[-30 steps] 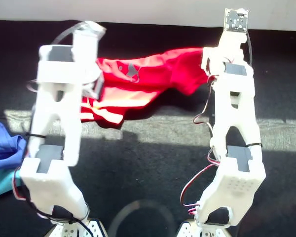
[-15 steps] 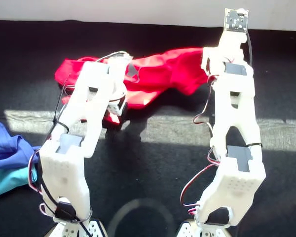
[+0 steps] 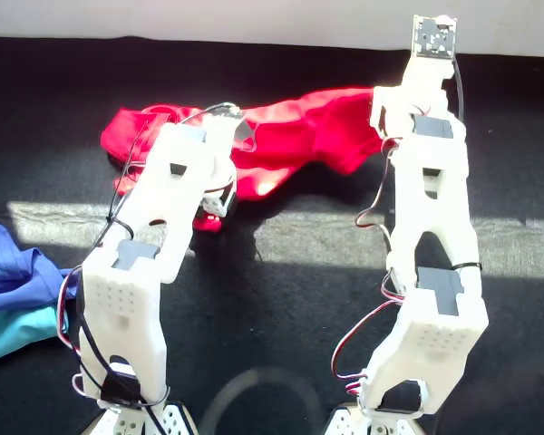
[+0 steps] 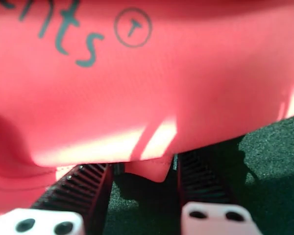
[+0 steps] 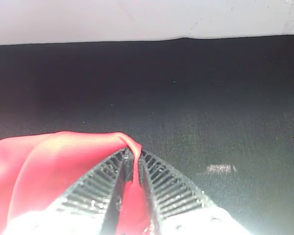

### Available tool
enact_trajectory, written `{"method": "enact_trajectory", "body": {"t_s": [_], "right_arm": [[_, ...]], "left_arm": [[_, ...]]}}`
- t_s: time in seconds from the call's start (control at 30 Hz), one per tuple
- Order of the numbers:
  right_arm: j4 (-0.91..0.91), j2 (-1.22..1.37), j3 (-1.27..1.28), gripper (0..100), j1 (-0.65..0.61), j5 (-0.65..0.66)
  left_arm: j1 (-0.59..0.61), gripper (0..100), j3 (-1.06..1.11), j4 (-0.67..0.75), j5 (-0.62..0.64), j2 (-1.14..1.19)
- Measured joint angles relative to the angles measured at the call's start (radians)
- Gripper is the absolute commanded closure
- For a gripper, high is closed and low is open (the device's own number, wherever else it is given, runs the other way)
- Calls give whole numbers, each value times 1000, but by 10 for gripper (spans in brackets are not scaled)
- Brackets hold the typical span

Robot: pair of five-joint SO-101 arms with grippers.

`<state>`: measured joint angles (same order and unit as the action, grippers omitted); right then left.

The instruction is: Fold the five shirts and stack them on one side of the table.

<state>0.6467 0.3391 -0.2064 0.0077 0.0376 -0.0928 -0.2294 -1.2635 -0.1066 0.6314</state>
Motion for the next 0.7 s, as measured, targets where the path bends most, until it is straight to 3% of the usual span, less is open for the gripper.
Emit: {"method": "enact_trajectory", "body": {"t_s": [0.13,0.33,0.53,0.7], "right_arm": [[0,0,0,992,2,0],[72,0,0,992,20,0],[265,0,-41,992,98,0],[506,0,-157,992,155,0]], "left_arm": [[0,999,6,0,0,-15],[-3,991,11,-17,0,-123],[-3,991,11,-184,-8,-351],[-3,991,11,-359,-97,-546]]}}
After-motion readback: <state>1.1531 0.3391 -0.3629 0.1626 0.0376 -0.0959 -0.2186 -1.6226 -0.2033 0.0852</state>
